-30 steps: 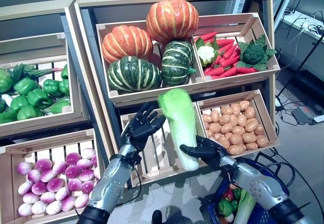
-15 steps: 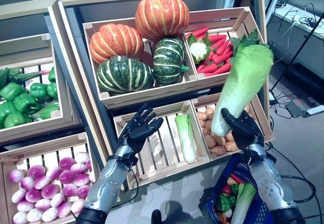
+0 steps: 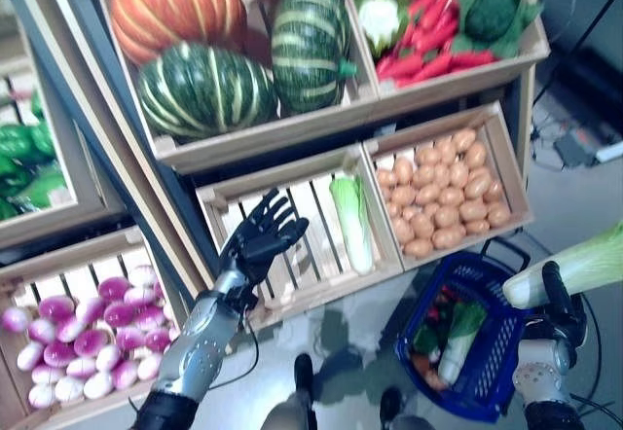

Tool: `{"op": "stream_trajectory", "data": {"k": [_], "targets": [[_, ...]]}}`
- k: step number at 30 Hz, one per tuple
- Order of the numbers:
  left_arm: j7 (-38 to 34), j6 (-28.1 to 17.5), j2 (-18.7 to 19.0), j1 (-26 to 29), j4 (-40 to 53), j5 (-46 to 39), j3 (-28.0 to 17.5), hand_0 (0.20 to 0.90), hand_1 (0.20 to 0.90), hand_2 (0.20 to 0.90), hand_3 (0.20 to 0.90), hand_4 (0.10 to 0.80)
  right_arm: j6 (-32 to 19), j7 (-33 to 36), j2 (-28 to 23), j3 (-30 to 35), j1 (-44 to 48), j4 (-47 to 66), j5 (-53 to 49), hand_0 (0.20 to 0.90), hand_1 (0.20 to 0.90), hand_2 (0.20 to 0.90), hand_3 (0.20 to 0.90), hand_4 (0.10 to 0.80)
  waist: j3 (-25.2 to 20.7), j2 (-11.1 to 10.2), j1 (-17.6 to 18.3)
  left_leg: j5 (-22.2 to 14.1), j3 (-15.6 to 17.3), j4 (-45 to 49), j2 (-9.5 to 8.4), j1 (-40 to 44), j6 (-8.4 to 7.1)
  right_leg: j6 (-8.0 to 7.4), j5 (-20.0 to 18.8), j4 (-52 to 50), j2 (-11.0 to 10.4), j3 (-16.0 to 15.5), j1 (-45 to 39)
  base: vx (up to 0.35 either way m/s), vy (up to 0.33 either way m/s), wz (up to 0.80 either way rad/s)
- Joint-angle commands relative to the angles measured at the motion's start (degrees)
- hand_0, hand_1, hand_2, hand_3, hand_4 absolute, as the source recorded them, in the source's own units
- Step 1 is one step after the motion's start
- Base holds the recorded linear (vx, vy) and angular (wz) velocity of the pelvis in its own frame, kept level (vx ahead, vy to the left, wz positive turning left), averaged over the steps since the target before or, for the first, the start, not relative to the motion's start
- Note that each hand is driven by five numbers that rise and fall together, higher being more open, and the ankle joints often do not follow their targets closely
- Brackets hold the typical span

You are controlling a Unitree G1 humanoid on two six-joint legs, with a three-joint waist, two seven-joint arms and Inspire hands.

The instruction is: Put vegetables into the basket

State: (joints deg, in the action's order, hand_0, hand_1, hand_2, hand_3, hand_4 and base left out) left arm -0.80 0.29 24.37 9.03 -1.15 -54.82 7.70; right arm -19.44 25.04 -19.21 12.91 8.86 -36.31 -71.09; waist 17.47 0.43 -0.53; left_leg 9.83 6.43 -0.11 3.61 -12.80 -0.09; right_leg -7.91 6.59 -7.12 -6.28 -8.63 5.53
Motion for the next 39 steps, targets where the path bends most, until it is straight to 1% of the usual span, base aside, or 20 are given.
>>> {"op": "stream_trajectory", "data": {"k": [1,3,4,6,9,11,13,15,18,21,22,23,25,26,27,29,32,35,38,39], "targets": [[0.2,-10.2,2.1,7.3,6.8,0.3,-1.4,0.900,0.900,0.900,0.900,0.800,-9.4,-2.2,-5.2,1.3,5.4,2.8,-1.9,0.300,0.300,0.300,0.300,0.400,1.9,-0.9,-1.0,-12.0,-1.9,15.0,0.90,-5.0,-3.04,2.58,-4.1,-7.8,-3.2,0.9,9.0,-0.197,-0.008,0.00],[-0.4,-11.8,1.7,9.3,6.8,1.2,-0.8,0.900,0.900,0.900,0.900,0.800,-9.4,-2.9,-5.8,0.4,7.1,0.6,-3.4,0.300,0.300,0.300,0.300,0.400,3.8,-0.7,-1.3,-12.9,-2.3,18.9,0.63,-8.6,-2.96,3.12,-3.4,-11.1,-3.3,0.8,12.0,-0.202,-0.011,0.02],[-1.1,-12.7,1.2,11.2,6.6,2.3,-0.3,0.900,0.900,0.900,0.900,0.800,-9.5,-3.8,-5.9,-0.1,8.9,-1.3,-4.8,0.300,0.300,0.300,0.300,0.400,5.0,-0.7,-1.4,-14.0,-2.8,22.1,0.14,-11.3,-2.70,3.62,-2.4,-13.9,-3.3,1.1,14.4,-0.212,-0.019,0.05],[-2.0,-13.7,0.6,13.3,6.0,3.4,0.4,0.900,0.900,0.900,0.900,0.800,-8.8,-3.7,-6.2,-0.8,11.4,-2.8,-5.6,0.300,0.300,0.300,0.300,0.400,6.4,-0.4,-1.5,-15.3,-3.3,25.9,-0.15,-14.6,-2.49,3.81,-1.2,-18.2,-3.6,1.1,17.7,-0.174,-0.010,0.11],[-3.9,-14.2,-0.1,16.9,5.7,4.7,1.5,0.900,0.900,0.900,0.900,0.800,-8.2,-3.0,-6.3,-3.3,16.3,-5.3,-4.2,0.300,0.300,0.300,0.300,0.400,8.1,-0.1,-1.9,-16.5,-3.2,29.6,-0.63,-18.0,-1.87,4.23,0.4,-24.0,-4.1,1.1,22.2,-0.115,0.019,0.07],[-4.3,-14.5,0.0,18.7,5.6,4.9,1.7,0.900,0.900,0.900,0.900,0.800,-7.2,-3.1,-6.9,-4.6,19.0,-6.3,-3.9,0.300,0.300,0.300,0.300,0.400,9.2,0.2,-2.0,-18.2,-3.0,33.6,-0.91,-20.9,-1.90,4.61,2.2,-28.3,-4.6,1.4,24.9,-0.102,0.026,0.03],[-4.7,-14.3,-0.1,19.3,5.6,4.8,1.8,0.900,0.900,0.900,0.900,0.800,-6.8,-3.7,-7.2,-4.9,19.7,-6.7,-3.8,0.300,0.300,0.300,0.300,0.400,9.3,0.3,-2.0,-18.4,-3.1,34.6,-1.02,-22.2,-1.90,4.77,2.4,-29.2,-4.7,1.4,26.0,-0.061,0.006,0.05],[-4.3,-15.1,-0.3,20.9,4.9,4.5,2.1,0.900,0.900,0.900,0.900,0.800,-6.2,-5.6,-7.7,-5.6,22.1,-8.5,-3.8,0.300,0.300,0.300,0.300,0.400,10.3,0.9,-1.9,-20.7,-2.9,39.3,-0.59,-25.1,-1.37,5.59,4.9,-35.0,-5.1,1.7,29.2,-0.086,0.004,0.05],[-2.9,-16.1,-1.1,22.0,4.3,4.2,2.1,0.900,0.900,0.900,0.900,0.800,-4.2,-7.2,-8.6,-5.8,24.5,-11.1,-2.9,0.300,0.300,0.300,0.300,0.400,10.8,1.7,-1.7,-22.9,-3.0,44.7,-0.55,-28.3,-0.96,6.39,6.9,-40.9,-5.2,2.4,33.1,-0.048,0.020,0.10],[-3.2,-17.4,-0.8,23.2,4.9,4.3,2.6,0.900,0.900,0.900,0.900,0.800,-4.6,-6.2,-9.3,-7.0,27.3,-13.1,-1.7,0.300,0.300,0.300,0.300,0.400,11.5,2.4,-1.9,-24.3,-3.2,49.3,-0.70,-31.3,-0.29,7.08,8.0,-45.7,-5.5,2.7,36.9,-0.038,0.013,0.07],[-2.9,-17.7,-0.9,23.6,4.4,4.1,2.7,0.900,0.900,0.900,0.900,0.800,-3.8,-5.9,-9.4,-6.9,28.1,-13.8,-1.4,0.300,0.300,0.300,0.300,0.400,11.6,2.5,-1.9,-25.0,-3.3,50.9,-0.82,-32.2,-0.11,7.24,8.5,-47.6,-5.5,2.8,38.1,-0.009,0.010,0.04],[-2.8,-17.6,-1.0,23.7,4.4,3.9,2.7,0.900,0.900,0.900,0.900,0.800,-3.7,-5.7,-9.5,-7.0,28.4,-14.1,-1.6,0.300,0.300,0.300,0.300,0.400,11.6,2.6,-1.9,-25.4,-3.3,52.0,-0.81,-32.9,0.00,7.32,8.8,-48.4,-5.6,2.8,38.9,0.073,0.006,0.04],[-2.9,-17.4,-1.0,24.5,4.5,4.0,3.2,0.900,0.900,0.900,0.900,0.800,-2.4,-4.6,-9.5,-7.0,29.6,-15.8,-1.0,0.300,0.300,0.300,0.300,0.400,11.8,2.9,-2.0,-27.7,-3.7,55.0,-1.20,-34.2,-0.09,7.01,10.4,-51.3,-5.6,3.6,40.6,0.042,0.001,0.02],[-3.0,-17.3,-0.8,24.7,4.7,4.1,3.2,0.900,0.900,0.900,0.900,0.800,-1.9,-3.7,-9.6,-7.1,29.9,-16.0,-1.0,0.300,0.300,0.300,0.300,0.400,12.2,3.0,-2.0,-26.8,-3.5,55.9,-1.14,-35.6,0.36,7.51,9.6,-52.1,-5.8,3.4,42.0,0.000,0.000,0.00],[-2.9,-17.3,-0.6,24.8,4.7,3.9,3.2,0.900,0.900,0.900,0.900,0.800,-1.7,-2.7,-9.8,-7.5,30.1,-16.0,-1.5,0.300,0.300,0.300,0.300,0.400,12.1,3.1,-2.0,-28.3,-3.7,57.0,-1.19,-35.8,0.16,7.08,10.9,-53.0,-5.6,3.9,42.3,-0.001,0.000,-0.04],[-2.9,-17.8,-0.2,24.9,4.7,4.1,3.4,0.900,0.900,0.900,0.900,0.800,-0.8,-0.3,-9.9,-7.5,30.7,-16.5,-2.2,0.300,0.300,0.300,0.300,0.400,12.3,3.3,-2.0,-28.9,-3.8,58.9,-1.13,-37.5,0.38,7.07,11.2,-54.8,-5.6,4.2,44.3,0.038,-0.003,0.00],[-3.0,-18.0,-0.1,25.3,4.5,4.5,3.4,0.900,0.900,0.900,0.900,0.800,-0.8,-0.7,-9.9,-6.2,31.5,-19.4,-6.3,0.300,0.300,0.300,0.300,0.400,12.3,3.7,-1.9,-29.7,-3.7,60.7,-0.97,-39.4,0.71,7.12,11.6,-56.6,-5.7,4.6,46.3,0.000,0.000,0.00],[-4.1,-17.5,0.0,25.8,4.9,4.9,4.0,0.900,0.900,0.900,0.900,0.800,2.9,1.8,-9.6,-6.2,31.8,-21.2,-6.1,0.300,0.300,0.300,0.300,0.400,12.3,4.1,-1.5,-30.0,-3.8,63.2,-1.13,-41.6,0.74,7.24,11.7,-58.4,-5.4,4.9,48.2,0.000,0.000,0.00],[-4.4,-16.2,0.6,26.4,5.6,3.9,4.1,0.900,0.900,0.900,0.900,0.800,8.7,2.1,-9.8,-7.0,32.2,-23.2,-4.5,0.300,0.300,0.300,0.300,0.400,12.3,4.3,-1.6,-30.4,-3.7,64.5,-1.19,-42.7,1.09,7.25,12.0,-59.8,-5.4,5.0,49.5,0.027,0.013,-0.02],[-4.1,-16.0,0.7,26.3,5.7,3.7,4.0,0.900,0.900,0.900,0.900,0.800,9.8,2.5,-9.7,-7.2,32.4,-23.4,-3.6,0.300,0.300,0.300,0.300,0.400,12.3,4.2,-1.6,-30.4,-3.7,64.7,-1.19,-42.8,1.06,7.25,12.0,-60.0,-5.3,5.0,49.7,0.047,0.033,-0.07]]}}
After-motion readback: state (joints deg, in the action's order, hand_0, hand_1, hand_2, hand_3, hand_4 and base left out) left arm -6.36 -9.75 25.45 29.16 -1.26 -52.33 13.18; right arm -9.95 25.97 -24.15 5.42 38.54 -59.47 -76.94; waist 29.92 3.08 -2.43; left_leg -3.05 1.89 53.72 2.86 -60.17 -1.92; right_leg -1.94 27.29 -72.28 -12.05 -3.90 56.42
